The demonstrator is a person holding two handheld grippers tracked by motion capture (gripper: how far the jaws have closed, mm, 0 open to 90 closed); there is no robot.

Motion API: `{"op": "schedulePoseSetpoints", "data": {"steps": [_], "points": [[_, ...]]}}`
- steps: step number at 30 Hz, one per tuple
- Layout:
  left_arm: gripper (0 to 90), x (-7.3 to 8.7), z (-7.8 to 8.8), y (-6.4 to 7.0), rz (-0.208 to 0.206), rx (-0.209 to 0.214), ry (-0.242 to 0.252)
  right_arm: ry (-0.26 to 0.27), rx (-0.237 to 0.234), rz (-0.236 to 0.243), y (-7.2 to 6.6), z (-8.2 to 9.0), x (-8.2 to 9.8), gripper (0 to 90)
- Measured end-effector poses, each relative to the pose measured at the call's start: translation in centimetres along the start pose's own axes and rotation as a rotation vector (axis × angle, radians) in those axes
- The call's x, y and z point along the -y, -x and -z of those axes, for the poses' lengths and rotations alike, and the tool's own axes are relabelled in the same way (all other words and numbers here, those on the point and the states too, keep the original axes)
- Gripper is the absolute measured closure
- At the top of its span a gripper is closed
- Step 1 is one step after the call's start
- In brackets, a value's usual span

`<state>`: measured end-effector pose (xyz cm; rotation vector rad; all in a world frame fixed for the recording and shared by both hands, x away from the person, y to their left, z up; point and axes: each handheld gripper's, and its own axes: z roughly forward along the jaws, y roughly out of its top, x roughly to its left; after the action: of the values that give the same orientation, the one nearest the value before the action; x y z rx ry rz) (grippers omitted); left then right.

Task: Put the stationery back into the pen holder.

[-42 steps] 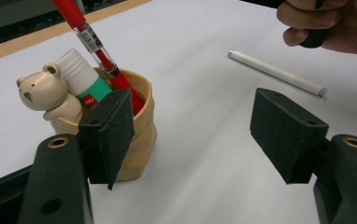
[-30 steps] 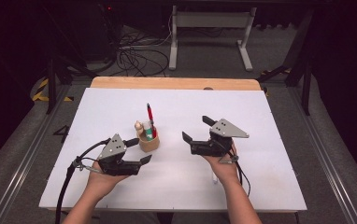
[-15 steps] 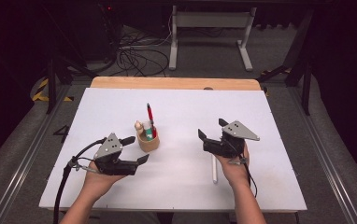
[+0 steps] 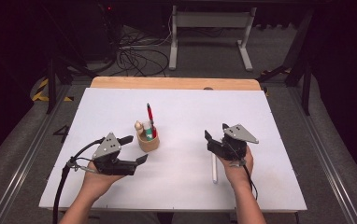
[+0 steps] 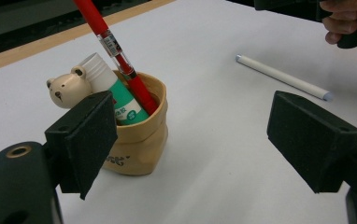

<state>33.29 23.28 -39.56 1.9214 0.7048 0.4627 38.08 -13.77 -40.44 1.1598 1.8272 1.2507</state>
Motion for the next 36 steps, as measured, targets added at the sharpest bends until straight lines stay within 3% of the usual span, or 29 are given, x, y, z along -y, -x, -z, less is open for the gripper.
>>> {"op": "schedulePoseSetpoints", "data": {"steps": [13,30,36], "points": [[16.9,0.0,0.1,0.1,-0.005,-0.002,-0.001,-0.107,0.06,-0.068,0.0,-0.4,0.9,43.9],[16.9,0.2,-0.1,0.1,-0.006,0.003,-0.013,-0.227,0.063,-0.144,0.4,-1.6,2.0,53.0],[16.9,0.2,0.0,0.1,-0.007,0.002,-0.011,-0.254,0.059,-0.15,0.4,-2.0,2.4,55.7]]}}
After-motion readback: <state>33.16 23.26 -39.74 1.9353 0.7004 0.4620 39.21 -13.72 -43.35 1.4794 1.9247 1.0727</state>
